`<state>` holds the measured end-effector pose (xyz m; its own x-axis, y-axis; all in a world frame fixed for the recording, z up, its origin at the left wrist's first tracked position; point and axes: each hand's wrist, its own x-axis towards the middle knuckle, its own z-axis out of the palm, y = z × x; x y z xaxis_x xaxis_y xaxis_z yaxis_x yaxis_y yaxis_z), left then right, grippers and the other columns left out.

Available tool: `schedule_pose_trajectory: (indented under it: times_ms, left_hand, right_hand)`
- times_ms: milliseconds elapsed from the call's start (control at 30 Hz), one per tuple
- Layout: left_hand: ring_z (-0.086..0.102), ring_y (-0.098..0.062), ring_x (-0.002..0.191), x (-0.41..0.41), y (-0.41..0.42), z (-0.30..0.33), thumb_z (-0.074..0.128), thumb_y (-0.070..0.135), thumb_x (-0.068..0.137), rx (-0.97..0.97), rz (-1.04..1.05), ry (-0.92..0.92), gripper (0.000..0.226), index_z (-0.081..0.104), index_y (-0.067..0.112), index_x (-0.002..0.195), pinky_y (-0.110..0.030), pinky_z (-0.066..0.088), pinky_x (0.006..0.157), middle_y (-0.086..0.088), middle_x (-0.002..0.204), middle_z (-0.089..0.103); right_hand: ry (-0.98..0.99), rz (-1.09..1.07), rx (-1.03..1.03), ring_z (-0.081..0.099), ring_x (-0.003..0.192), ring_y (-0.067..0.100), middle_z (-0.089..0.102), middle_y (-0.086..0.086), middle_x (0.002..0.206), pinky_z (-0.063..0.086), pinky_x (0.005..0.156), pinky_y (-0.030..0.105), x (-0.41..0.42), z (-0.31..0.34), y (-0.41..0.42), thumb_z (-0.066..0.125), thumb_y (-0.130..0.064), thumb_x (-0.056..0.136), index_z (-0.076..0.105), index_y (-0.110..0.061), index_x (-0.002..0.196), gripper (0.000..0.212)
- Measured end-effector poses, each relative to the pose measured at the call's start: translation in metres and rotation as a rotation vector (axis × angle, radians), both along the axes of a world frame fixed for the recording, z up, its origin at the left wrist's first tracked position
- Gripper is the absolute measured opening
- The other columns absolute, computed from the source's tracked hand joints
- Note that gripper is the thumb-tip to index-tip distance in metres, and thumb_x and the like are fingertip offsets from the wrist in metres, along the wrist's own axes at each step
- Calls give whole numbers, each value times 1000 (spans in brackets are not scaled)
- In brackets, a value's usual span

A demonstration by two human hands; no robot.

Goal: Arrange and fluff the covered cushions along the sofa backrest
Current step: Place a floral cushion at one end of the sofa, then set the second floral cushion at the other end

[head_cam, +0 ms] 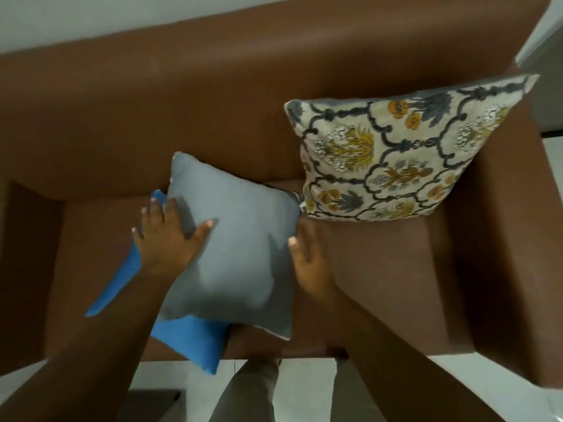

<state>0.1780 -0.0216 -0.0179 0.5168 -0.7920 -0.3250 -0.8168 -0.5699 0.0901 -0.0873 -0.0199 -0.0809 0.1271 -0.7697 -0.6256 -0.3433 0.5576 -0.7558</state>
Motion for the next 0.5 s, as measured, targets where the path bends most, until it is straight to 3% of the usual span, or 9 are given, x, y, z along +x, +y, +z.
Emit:
schedule_pose_trajectory:
  times_ms: [133,200,333,433,500]
  left_hand:
    - [52,-39,130,53,21,-17,54,104,44,97,313,423,134,33,25,150,-58,43,107,-11,148,50]
    - [57,-37,125,72,27,-26,59,100,44,120,326,498,132,34,25,151,-51,47,102,-8,145,55]
    - [60,-27,113,106,45,-38,59,95,59,127,254,653,114,37,27,148,-38,47,87,-5,142,57]
    - [61,-21,116,144,45,-31,64,82,74,38,290,876,95,42,26,146,-37,51,95,2,140,58]
    - [66,-7,98,185,38,-9,68,76,75,-19,315,1000,80,51,29,138,-26,54,80,14,123,62]
  right_hand:
    - [194,42,134,26,155,30,25,7,169,14,129,45,62,-27,22,40,-94,71,23,-17,161,120]
    - [162,-106,224,31,153,30,29,6,167,21,128,47,72,-38,27,49,-98,62,22,-19,161,129]
    - [131,-223,330,53,135,37,52,12,152,42,114,49,95,-28,31,58,-84,73,43,-16,150,104]
    - [190,-174,146,57,132,32,58,5,148,43,103,37,127,10,22,59,-80,79,48,-23,148,90]
    - [119,-165,97,64,124,23,64,-4,140,49,99,37,151,49,14,63,-85,72,52,-32,145,91]
